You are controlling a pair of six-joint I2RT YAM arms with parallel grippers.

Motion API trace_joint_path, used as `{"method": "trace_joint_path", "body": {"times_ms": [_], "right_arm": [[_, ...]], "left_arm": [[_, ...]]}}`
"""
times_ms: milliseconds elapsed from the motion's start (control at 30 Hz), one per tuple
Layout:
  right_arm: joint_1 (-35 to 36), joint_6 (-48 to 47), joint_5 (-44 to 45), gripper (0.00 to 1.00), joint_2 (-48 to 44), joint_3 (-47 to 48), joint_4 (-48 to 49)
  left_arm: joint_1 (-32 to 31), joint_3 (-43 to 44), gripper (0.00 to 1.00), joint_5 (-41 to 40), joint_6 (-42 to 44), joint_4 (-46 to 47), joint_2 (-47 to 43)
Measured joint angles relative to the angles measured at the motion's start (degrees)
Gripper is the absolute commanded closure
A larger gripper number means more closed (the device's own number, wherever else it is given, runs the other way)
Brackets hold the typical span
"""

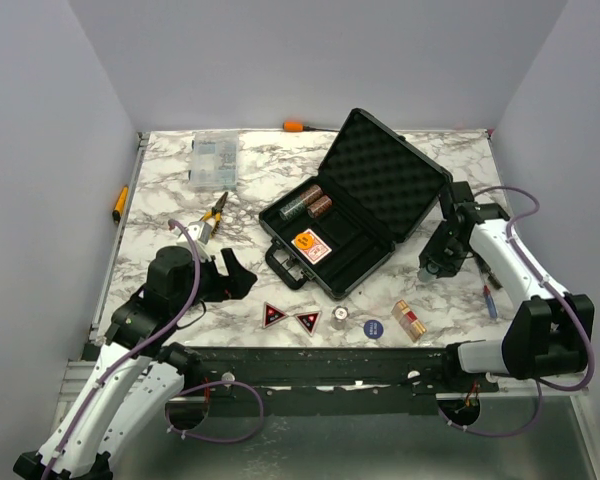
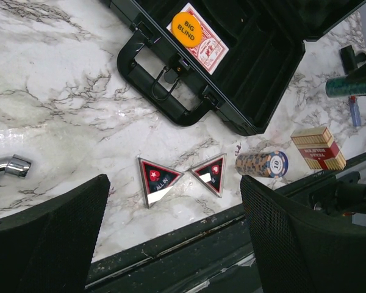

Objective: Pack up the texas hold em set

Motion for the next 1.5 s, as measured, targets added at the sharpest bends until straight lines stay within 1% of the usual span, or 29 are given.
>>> {"method": "trace_joint_path", "body": {"times_ms": [233,400,533,700,767,900,1033,1200,1367,1500], "right_arm": [[0.20,0.00,-0.04,0.99,-0.55,4.70,-2.60],[0.20,0.09,-0.70,0.99,-2.19,7.45,-5.33],[0.20,0.04,-3.08,0.99,-3.56,10.56,-7.10],[0.20,-2.40,-10.84,0.99,-4.15,14.84,-7.28],[0.20,-3.82,-15.74,0.99,-4.26,15.65,-6.58],[1.18,-5.70,-25.99,0.99,-4.81,15.67,-4.00],[3.41,-6.67,-34.58,0.99,-5.92,15.63,-0.57],[7.45,-7.98,-42.29,0.99,-6.54,16.61,2.67],[11.32,-8.96,-47.84,0.99,-6.49,19.74,5.70],[14.01,-9.55,-50.58,0.99,-6.29,20.50,7.74]], "left_arm": [[0.02,0.72,0.10,1.05,3.56,0.39,1.86],[0.00,4.35,0.10,3.56,8.33,1.27,4.83],[-0.74,7.04,0.09,6.38,12.11,3.19,7.69],[-1.99,9.44,0.07,12.35,17.14,6.86,10.54],[-2.14,11.28,0.06,16.83,18.97,7.98,12.15],[-2.25,18.47,0.05,26.53,21.73,10.19,17.14],[-2.25,25.14,0.06,32.61,23.04,11.13,20.48],[-2.80,31.06,0.10,37.64,24.50,10.69,24.41],[-5.25,32.50,0.15,40.35,24.68,9.66,28.26],[-7.32,33.81,0.15,40.89,24.55,8.00,31.32]]}}
